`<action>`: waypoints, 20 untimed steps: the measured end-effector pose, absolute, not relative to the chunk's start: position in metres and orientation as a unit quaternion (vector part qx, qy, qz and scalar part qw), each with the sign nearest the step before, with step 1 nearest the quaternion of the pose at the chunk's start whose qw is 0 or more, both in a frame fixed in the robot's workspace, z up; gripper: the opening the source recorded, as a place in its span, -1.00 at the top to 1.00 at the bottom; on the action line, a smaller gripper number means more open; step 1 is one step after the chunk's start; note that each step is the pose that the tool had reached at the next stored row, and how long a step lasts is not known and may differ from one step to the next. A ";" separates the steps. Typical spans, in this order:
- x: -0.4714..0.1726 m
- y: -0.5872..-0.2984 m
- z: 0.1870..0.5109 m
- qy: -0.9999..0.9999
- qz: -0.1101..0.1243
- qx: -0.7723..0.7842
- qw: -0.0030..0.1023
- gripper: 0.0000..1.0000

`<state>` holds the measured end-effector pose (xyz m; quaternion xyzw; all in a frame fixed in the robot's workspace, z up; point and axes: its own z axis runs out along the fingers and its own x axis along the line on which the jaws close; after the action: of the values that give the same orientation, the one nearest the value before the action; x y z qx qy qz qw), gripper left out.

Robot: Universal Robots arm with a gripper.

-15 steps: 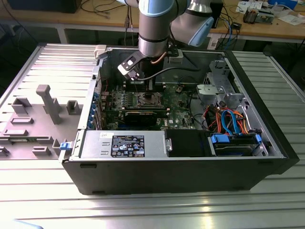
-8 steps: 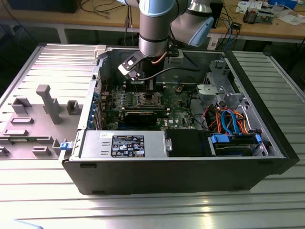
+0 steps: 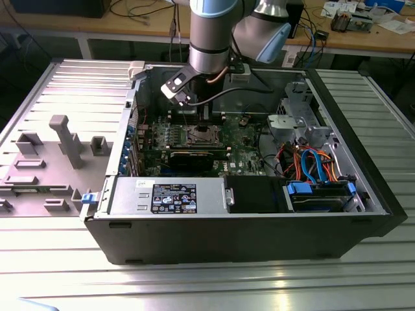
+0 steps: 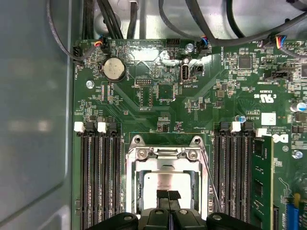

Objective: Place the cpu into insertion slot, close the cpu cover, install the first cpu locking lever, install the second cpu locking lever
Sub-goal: 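Install the first cpu locking lever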

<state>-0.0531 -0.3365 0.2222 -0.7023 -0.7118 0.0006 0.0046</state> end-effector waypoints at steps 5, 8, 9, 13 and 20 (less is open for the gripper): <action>-0.053 -0.337 0.226 -0.712 0.001 -0.702 0.005 0.79; -0.053 -0.336 0.226 -0.712 0.001 -0.702 0.005 0.79; -0.053 -0.337 0.226 -0.712 0.001 -0.702 0.005 0.79; -0.053 -0.336 0.226 -0.712 0.001 -0.702 0.005 0.79; -0.053 -0.337 0.226 -0.714 0.001 -0.700 0.005 0.79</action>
<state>-0.0531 -0.3365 0.2264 -0.6998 -0.7143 0.0007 0.0045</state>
